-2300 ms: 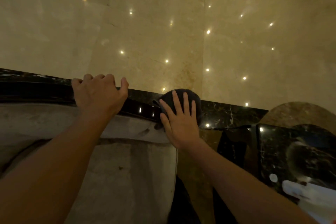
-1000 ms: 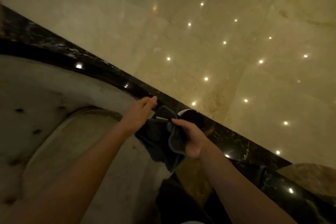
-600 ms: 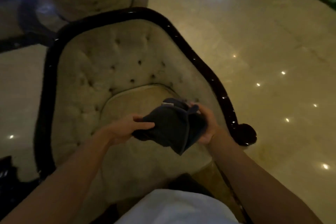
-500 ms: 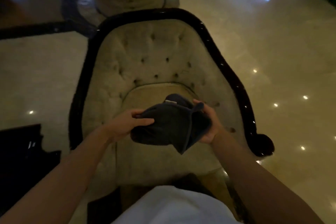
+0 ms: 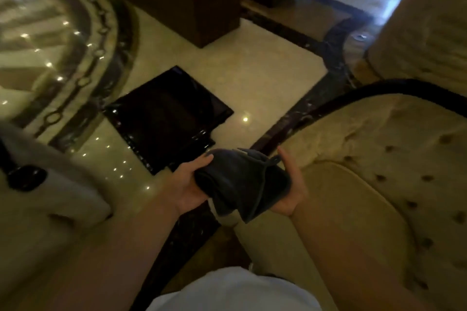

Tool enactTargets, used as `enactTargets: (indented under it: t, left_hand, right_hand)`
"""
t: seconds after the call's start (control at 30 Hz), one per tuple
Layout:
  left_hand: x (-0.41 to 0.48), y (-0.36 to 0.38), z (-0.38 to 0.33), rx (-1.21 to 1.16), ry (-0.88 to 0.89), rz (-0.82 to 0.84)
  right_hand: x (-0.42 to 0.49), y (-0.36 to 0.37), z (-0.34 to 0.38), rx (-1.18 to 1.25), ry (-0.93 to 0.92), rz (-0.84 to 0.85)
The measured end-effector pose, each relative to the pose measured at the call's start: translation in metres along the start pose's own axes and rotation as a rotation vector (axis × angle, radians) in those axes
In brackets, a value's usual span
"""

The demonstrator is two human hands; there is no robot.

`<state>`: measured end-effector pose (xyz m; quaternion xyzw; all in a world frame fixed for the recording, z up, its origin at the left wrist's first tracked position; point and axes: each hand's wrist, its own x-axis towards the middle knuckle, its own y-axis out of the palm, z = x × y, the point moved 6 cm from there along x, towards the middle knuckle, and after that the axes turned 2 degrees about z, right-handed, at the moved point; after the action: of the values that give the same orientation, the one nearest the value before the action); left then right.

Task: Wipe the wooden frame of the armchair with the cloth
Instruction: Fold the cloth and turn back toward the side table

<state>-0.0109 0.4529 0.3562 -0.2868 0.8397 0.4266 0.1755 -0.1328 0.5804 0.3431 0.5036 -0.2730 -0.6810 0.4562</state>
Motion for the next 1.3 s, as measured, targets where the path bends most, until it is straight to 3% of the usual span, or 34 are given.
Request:
enactTargets:
  t: [0.13,0.27,0.43,0.5,0.6,0.67,0.73,0.83,0.93,1.17,1.3]
  left_hand:
    - [-0.027,-0.03,0.005,-0.162,0.111,-0.133]
    - [-0.041,-0.063,0.014,-0.194,0.146,-0.382]
    - [-0.062,-0.102,-0.01,0.277,0.341,-0.688]
    - [-0.067,-0.11,-0.03,0.472,0.425,-0.717]
    - [-0.064,-0.117,-0.068,0.64,0.561,-0.665]
    - [-0.055,-0.119,-0.097,0.785,0.639,-0.603]
    - [-0.039,-0.122,-0.128,1.024,0.678,-0.524]
    - [-0.011,-0.128,-0.169,1.372,0.666,-0.368]
    - [0.007,-0.145,-0.21,1.537,0.662,-0.278]
    - [0.041,-0.209,-0.281,1.747,0.46,-0.204]
    - [0.077,-0.248,-0.31,1.759,0.221,-0.205]
  right_hand:
    - [0.035,0.005,-0.009,-0.19,0.15,-0.013]
    - [0.058,-0.005,-0.015,-0.425,0.304,-0.04]
    - [0.085,-0.001,-0.01,-0.631,0.377,-0.041]
    - [0.1,0.0,-0.003,-0.682,0.408,-0.071]
    - [0.135,0.013,0.006,-0.742,0.37,-0.132]
    - [0.166,0.023,0.013,-0.96,0.27,-0.17]
    - [0.198,0.049,0.01,-1.187,0.186,-0.035]
    - [0.232,0.097,-0.029,-1.322,0.285,0.261]
    - [0.272,0.124,-0.048,-1.432,0.222,0.3]
    - [0.359,0.142,-0.029,-1.711,0.064,0.196]
    - [0.412,0.152,0.0,-1.793,0.045,0.11]
